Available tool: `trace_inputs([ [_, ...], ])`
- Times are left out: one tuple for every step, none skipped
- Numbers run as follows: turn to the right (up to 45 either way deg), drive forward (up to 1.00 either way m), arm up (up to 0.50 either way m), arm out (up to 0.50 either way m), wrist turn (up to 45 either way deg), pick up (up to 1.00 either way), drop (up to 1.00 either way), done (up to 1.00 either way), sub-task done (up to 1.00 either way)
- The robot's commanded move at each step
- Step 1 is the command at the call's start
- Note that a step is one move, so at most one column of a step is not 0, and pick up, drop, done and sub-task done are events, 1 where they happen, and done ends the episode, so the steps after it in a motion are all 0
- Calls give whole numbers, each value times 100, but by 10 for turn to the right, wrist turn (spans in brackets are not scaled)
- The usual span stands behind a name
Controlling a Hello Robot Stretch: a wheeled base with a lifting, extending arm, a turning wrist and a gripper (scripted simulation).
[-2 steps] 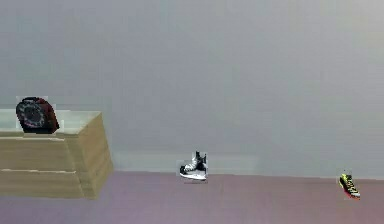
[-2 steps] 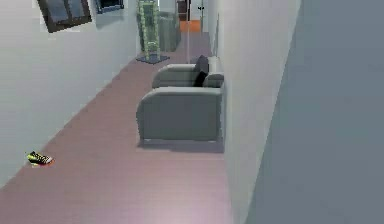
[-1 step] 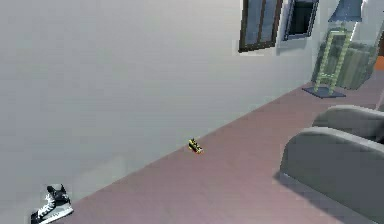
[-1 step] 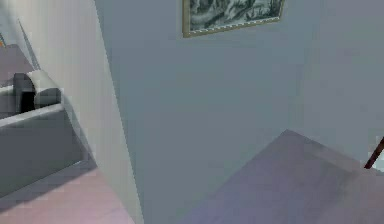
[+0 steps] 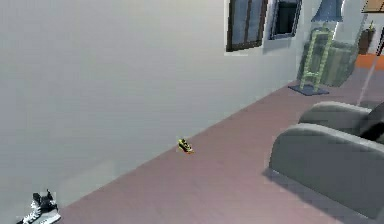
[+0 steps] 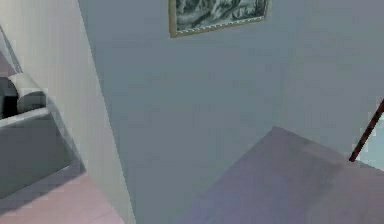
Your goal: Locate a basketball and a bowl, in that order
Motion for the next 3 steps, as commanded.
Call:
trace_inputs([
  [0,45,0,0,0,0,0,0,0],
  [360,0,0,0,0,0,0,0,0],
  [0,20,0,0,0,0,0,0,0],
])
